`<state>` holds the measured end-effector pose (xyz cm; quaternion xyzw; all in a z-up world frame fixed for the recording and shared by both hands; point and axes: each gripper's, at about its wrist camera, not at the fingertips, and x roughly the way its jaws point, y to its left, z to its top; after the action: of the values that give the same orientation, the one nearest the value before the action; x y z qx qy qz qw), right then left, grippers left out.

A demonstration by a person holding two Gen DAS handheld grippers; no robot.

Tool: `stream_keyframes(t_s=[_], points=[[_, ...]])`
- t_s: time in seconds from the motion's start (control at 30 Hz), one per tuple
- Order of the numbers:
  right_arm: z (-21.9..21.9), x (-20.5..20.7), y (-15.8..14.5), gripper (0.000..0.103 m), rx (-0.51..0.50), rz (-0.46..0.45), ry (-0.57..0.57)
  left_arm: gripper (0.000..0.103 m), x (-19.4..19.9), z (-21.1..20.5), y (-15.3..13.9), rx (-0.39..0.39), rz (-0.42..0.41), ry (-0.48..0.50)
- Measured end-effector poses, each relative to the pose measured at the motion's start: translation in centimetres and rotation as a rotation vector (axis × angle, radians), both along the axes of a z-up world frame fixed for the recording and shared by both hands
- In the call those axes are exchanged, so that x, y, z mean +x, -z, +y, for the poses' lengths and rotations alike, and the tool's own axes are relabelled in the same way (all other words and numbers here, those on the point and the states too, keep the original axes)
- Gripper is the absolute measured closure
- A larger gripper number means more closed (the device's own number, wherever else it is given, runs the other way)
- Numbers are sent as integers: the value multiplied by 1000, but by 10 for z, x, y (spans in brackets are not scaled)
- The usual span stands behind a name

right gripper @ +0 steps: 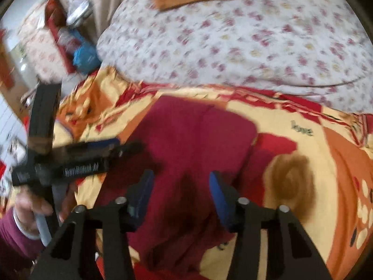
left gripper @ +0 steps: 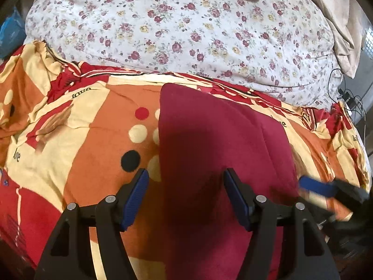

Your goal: Fold small clothes

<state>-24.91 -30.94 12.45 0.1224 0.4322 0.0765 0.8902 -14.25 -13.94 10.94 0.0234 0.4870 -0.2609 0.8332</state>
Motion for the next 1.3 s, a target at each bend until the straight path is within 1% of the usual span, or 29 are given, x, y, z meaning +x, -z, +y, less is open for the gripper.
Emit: stream_keyframes(t_s=[0.07, 0.1, 0.13, 0.17, 0.23, 0.3, 0.43, 0.5, 0.57, 0.67, 0.7, 0.8, 0.9, 1.03, 1.13, 1.3], points=[[11, 1, 15, 58, -80, 54, -10, 45, -4, 1, 0, 11, -10, 0], [13, -1, 22, 58, -115, 74, -5, 45, -8, 2, 0, 30, -29, -1], [14, -3, 28, 58, -151, 90, 5, 45, -10, 2, -1, 38, -40, -1], [12, -6, 33, 58, -163, 91, 12, 45, -13, 1, -1, 40, -49, 0], [8, -11, 37, 58, -153, 85, 28, 45, -17, 3, -2, 41, -61, -12], [6, -11, 39, 56, -144, 100, 43, 45, -19, 3, -3, 46, -65, -22], [0, -16, 32, 55, -85, 86, 74, 45, -26, 5, -6, 46, -77, -22], [2, -19, 25, 55, -87, 68, 81, 45, -30, 6, -9, 34, -85, -20], [7, -22, 16, 54, -113, 41, 84, 45, -34, 7, -13, 47, -112, -27], [9, -24, 4, 48, -141, 10, 108, 45, -41, 5, -19, 102, -162, -33], [8, -26, 1, 44, -140, 0, 120, 45, -43, 5, -20, 117, -178, -34], [4, -29, -8, 41, -136, -24, 156, 45, -50, 7, -26, 123, -211, -32], [2, -29, -13, 33, -138, -31, 178, 45, -54, 10, -30, 111, -220, -42], [6, -28, -15, 26, -159, -35, 209, 45, -59, 14, -34, 113, -229, -64], [8, -27, -15, 24, -153, -39, 221, 45, -59, 17, -34, 110, -224, -76], [8, -26, -13, 21, -146, -30, 242, 45, -57, 21, -33, 103, -192, -85]])
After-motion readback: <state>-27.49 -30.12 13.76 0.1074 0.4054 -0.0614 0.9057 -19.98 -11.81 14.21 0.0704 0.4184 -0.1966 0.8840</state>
